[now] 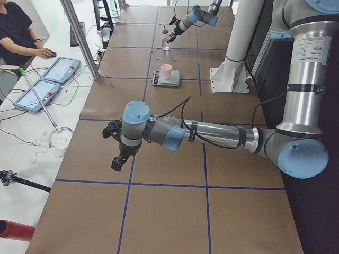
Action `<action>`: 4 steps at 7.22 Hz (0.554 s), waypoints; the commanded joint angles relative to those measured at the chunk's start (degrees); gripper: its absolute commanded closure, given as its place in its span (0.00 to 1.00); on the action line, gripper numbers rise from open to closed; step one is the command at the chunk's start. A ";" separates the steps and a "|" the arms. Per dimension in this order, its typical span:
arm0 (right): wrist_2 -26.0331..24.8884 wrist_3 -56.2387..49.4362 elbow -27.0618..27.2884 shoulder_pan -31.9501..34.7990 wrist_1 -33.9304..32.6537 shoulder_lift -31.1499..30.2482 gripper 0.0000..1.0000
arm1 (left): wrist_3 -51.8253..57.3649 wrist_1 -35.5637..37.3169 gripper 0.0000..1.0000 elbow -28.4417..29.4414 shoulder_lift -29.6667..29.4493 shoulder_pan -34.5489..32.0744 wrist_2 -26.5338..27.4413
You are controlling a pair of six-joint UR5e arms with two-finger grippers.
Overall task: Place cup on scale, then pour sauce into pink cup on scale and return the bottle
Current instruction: 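Lower the bottle onto the table with the right gripper and open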
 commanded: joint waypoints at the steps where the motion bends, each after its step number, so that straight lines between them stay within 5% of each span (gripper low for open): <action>1: 9.78 0.07 3.06 -0.07 -6.97 0.39 0.00 | 0.01 0.00 0.00 0.00 -0.16 0.07 0.00; 4: 26.59 -0.20 12.26 0.63 -26.25 6.94 0.00 | 0.10 0.00 0.00 0.00 -0.25 0.07 0.09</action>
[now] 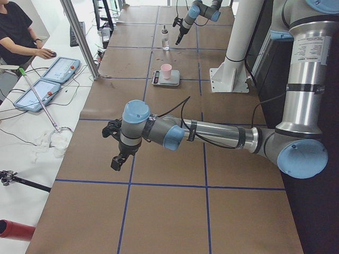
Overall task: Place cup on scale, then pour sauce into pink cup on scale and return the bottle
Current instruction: 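Lower the bottle onto the table with the right gripper and open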
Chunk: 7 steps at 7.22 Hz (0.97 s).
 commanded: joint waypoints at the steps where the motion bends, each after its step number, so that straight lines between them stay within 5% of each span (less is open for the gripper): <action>1: 8.06 -0.09 6.20 0.33 -18.20 8.72 0.00 | 0.07 0.00 0.00 0.00 -0.04 -0.08 0.01; 2: 14.00 -0.26 8.74 0.59 -23.51 12.34 0.00 | 0.07 -0.09 0.00 0.00 -0.04 -0.08 0.01; 4: 16.52 -2.01 15.68 4.53 -30.66 15.44 0.00 | 0.16 -0.09 0.00 0.00 -0.13 0.00 0.01; 7: 23.68 -30.12 12.48 22.31 -30.86 18.26 0.00 | 0.16 -0.18 0.00 -0.96 0.31 -0.08 -0.08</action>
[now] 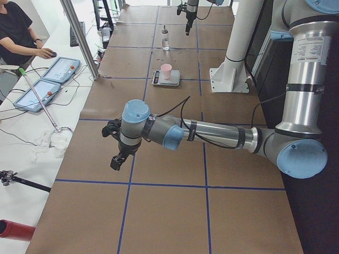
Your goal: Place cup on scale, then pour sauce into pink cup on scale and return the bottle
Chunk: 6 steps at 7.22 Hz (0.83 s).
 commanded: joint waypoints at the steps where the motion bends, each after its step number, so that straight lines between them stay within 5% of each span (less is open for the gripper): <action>1: 9.99 -24.56 -6.16 16.28 0.20 0.29 0.00 | -0.09 0.06 0.00 -0.53 0.21 0.04 -0.24; 6: 24.97 -74.40 -26.28 45.40 1.60 -6.37 0.00 | 0.18 -0.29 0.00 0.17 0.30 0.04 -0.68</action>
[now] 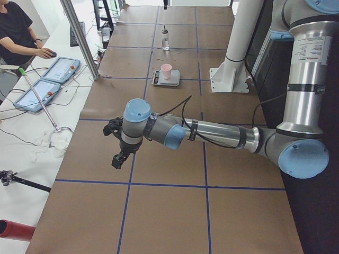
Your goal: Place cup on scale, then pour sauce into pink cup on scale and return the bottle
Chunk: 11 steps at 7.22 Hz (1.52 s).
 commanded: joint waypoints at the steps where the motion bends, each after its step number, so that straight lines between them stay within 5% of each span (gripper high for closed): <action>1: 2.99 -24.60 -13.13 11.14 6.03 -4.38 0.00 | -0.02 0.24 0.00 0.78 0.00 0.04 0.20; 3: 2.29 -26.55 -17.57 11.45 15.10 -7.47 0.00 | 0.07 0.50 0.00 1.75 0.96 0.04 0.11; 6: 2.63 -24.80 -21.90 11.62 16.98 -10.02 0.00 | 0.16 1.55 0.00 3.59 2.81 -0.05 0.20; 11: 4.04 -18.29 -21.54 11.89 16.98 -13.44 0.00 | 0.16 21.04 0.00 3.60 1.94 -0.13 -5.25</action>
